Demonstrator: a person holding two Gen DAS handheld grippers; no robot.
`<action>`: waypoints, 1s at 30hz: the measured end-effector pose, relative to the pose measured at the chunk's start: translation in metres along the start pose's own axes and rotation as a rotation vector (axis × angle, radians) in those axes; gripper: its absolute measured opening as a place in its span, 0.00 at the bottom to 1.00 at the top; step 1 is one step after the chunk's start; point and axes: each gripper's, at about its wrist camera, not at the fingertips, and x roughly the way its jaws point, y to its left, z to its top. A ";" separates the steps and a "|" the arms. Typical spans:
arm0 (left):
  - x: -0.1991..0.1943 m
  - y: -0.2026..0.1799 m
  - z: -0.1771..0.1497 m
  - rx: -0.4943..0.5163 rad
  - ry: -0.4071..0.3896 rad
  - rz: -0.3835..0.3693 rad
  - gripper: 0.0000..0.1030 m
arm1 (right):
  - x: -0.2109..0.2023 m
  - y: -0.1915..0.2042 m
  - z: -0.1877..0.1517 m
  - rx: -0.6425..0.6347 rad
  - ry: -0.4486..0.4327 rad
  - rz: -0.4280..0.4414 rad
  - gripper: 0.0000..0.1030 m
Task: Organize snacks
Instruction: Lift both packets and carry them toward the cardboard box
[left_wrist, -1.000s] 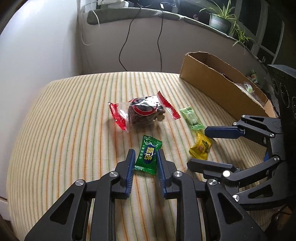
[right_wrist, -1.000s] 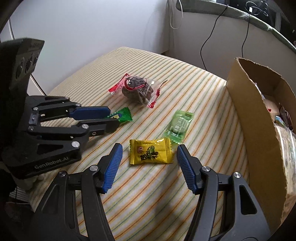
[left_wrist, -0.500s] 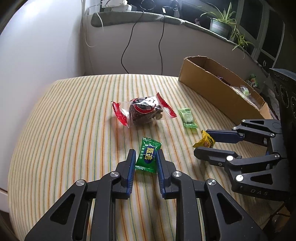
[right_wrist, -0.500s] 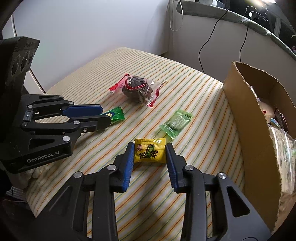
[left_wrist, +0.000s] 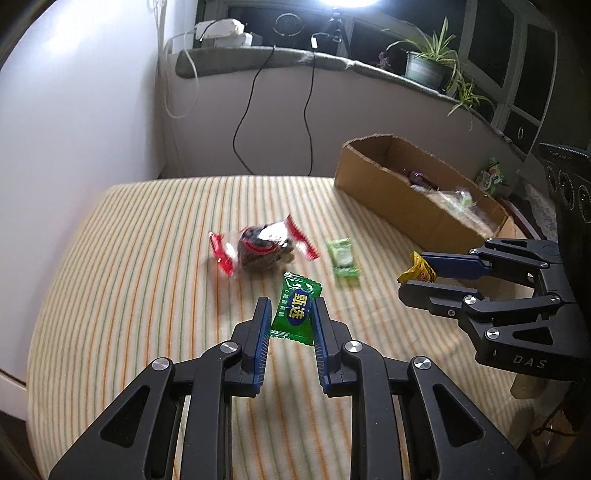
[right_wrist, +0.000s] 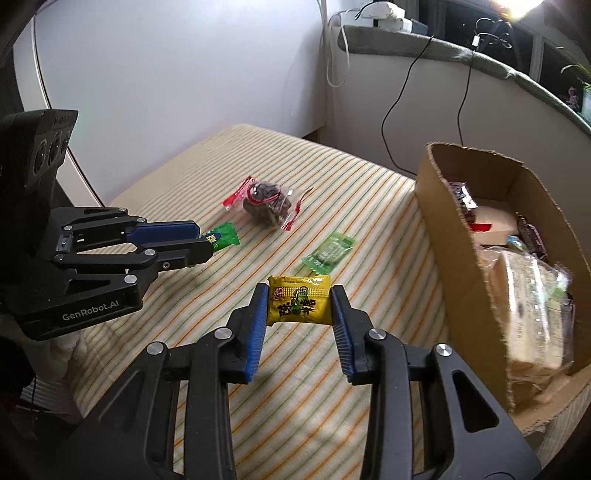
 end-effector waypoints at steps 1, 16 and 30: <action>-0.002 -0.002 0.002 0.002 -0.005 -0.002 0.20 | -0.003 -0.001 0.000 0.002 -0.005 -0.001 0.34; -0.003 -0.038 0.032 0.043 -0.061 -0.046 0.20 | -0.044 -0.038 0.009 0.056 -0.100 -0.036 0.34; 0.014 -0.090 0.062 0.101 -0.079 -0.118 0.20 | -0.070 -0.099 0.004 0.122 -0.139 -0.118 0.34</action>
